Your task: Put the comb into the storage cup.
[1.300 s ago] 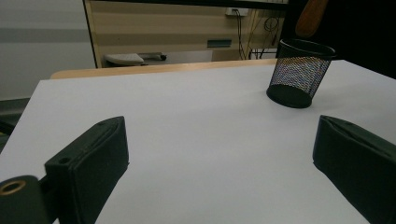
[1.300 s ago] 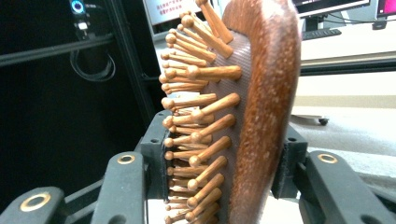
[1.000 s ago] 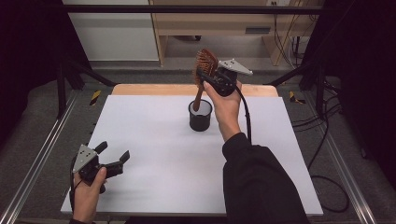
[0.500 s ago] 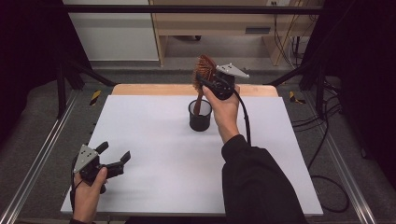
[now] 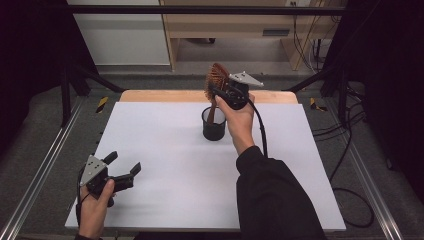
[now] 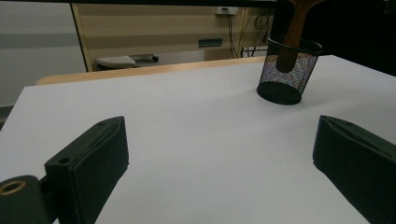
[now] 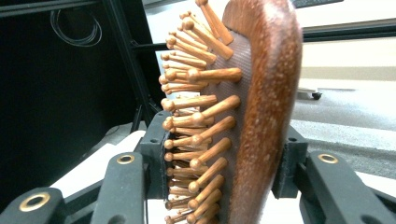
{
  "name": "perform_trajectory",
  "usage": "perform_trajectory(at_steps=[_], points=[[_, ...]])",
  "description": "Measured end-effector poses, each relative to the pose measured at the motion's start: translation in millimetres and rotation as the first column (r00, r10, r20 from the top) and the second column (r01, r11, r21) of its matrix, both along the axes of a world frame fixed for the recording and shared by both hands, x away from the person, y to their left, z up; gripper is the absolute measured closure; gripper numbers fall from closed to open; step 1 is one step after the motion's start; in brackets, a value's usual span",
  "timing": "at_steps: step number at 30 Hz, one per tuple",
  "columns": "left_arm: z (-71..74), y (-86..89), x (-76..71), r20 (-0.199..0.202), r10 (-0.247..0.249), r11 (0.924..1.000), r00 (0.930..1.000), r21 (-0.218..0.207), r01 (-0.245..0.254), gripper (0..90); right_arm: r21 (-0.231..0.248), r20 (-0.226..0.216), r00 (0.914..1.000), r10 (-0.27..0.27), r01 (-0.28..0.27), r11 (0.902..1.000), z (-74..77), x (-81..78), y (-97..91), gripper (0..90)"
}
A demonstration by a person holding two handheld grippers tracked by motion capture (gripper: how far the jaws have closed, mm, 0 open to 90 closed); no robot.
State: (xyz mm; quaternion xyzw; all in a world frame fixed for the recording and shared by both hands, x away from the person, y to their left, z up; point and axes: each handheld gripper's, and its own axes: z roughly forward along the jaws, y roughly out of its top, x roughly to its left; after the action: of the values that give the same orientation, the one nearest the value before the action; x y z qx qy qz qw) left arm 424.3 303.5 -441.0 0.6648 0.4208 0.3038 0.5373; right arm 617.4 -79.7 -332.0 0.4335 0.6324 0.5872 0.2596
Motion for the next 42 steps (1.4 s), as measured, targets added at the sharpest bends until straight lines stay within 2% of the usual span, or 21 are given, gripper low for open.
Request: perform_trajectory(at_steps=[6,17,27,42], points=[[1.3,2.9,0.0,0.015,0.002,0.9999,0.9999,-0.011,-0.002,3.7,0.002,-0.004,1.0000,0.005,-0.005,1.0000,-5.1,0.6,-0.7,50.9],[1.9,12.4,3.6,0.065,0.008,0.9998,0.9978,-0.020,-0.007,2.2,0.012,-0.018,0.9998,0.001,-0.001,0.9999,-11.5,2.2,-4.3,50.8],[1.1,10.4,4.5,0.062,-0.020,0.9997,0.9979,-0.012,0.021,1.9,0.017,-0.033,0.9995,0.003,-0.003,0.9999,-18.5,4.8,-2.2,50.8],[1.3,8.4,3.9,0.059,-0.031,0.9995,0.9978,-0.006,0.031,1.8,0.019,-0.054,0.9985,0.011,-0.010,0.9998,-26.2,7.8,0.1,50.7]])
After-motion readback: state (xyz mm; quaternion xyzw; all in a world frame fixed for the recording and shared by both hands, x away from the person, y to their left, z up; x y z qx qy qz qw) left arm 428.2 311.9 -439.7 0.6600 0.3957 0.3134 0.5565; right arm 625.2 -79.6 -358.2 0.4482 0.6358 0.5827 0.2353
